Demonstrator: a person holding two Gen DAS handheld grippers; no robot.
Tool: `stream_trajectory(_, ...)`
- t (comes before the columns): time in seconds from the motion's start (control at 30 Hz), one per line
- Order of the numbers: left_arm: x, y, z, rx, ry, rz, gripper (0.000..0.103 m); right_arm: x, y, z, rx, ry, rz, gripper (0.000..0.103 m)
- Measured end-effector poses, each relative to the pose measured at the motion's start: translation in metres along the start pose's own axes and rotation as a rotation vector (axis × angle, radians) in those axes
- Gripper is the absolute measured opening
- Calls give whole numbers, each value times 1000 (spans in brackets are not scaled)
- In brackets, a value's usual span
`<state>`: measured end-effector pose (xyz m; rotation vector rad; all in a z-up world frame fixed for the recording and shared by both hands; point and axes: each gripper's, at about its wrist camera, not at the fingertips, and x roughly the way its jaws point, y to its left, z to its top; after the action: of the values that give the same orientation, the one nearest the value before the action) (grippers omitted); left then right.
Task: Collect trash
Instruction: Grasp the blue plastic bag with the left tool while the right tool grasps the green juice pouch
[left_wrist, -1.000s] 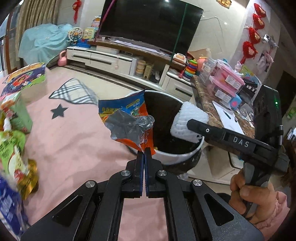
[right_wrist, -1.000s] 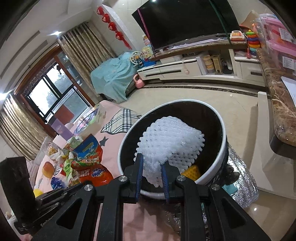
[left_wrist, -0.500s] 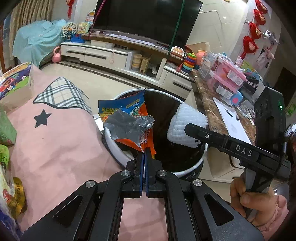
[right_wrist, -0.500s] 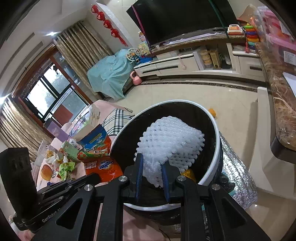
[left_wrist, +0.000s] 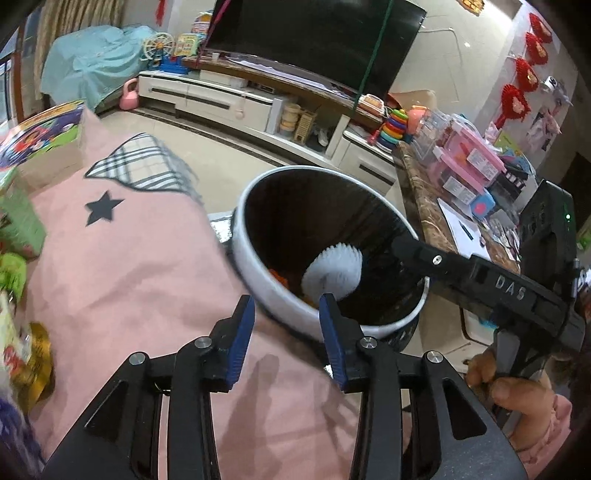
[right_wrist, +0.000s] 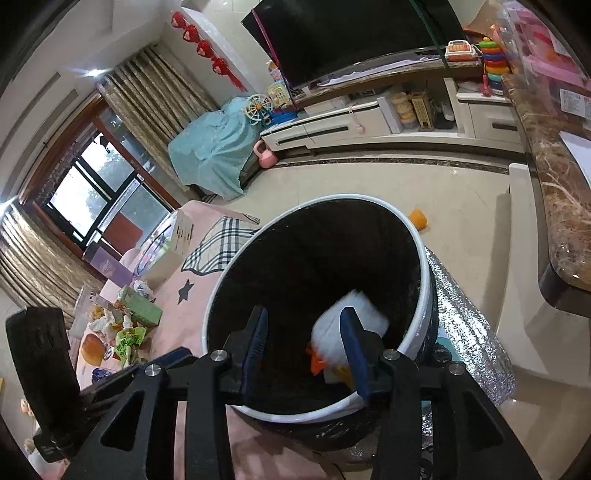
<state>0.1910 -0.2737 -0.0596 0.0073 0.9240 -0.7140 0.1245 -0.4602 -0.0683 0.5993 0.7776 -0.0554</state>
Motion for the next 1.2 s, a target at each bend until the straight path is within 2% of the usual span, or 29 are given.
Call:
stream_trajectory(0.2, -20, 22, -25, -67, -17, 25, 41, -8, 11, -8, -5, -25, 10, 60)
stream_trajectory(0.27, -27, 29, -33, -89, -22, 32, 41, -10, 15, -12, -3, -29, 20, 70)
stream_trajectory(0.43, -43, 42, -49, -117, -39, 54, 44, -12, 29, -23, -6, -33, 36, 75)
stream_trajectory(0.8, -83, 71, -83, -156, -86, 107, 48, -10, 58, -49, -30, -8, 67, 81)
stream_trajectory(1.2, -125, 127, -112, -263, -140, 217, 48, -3, 102, -75, -91, 19, 120, 81)
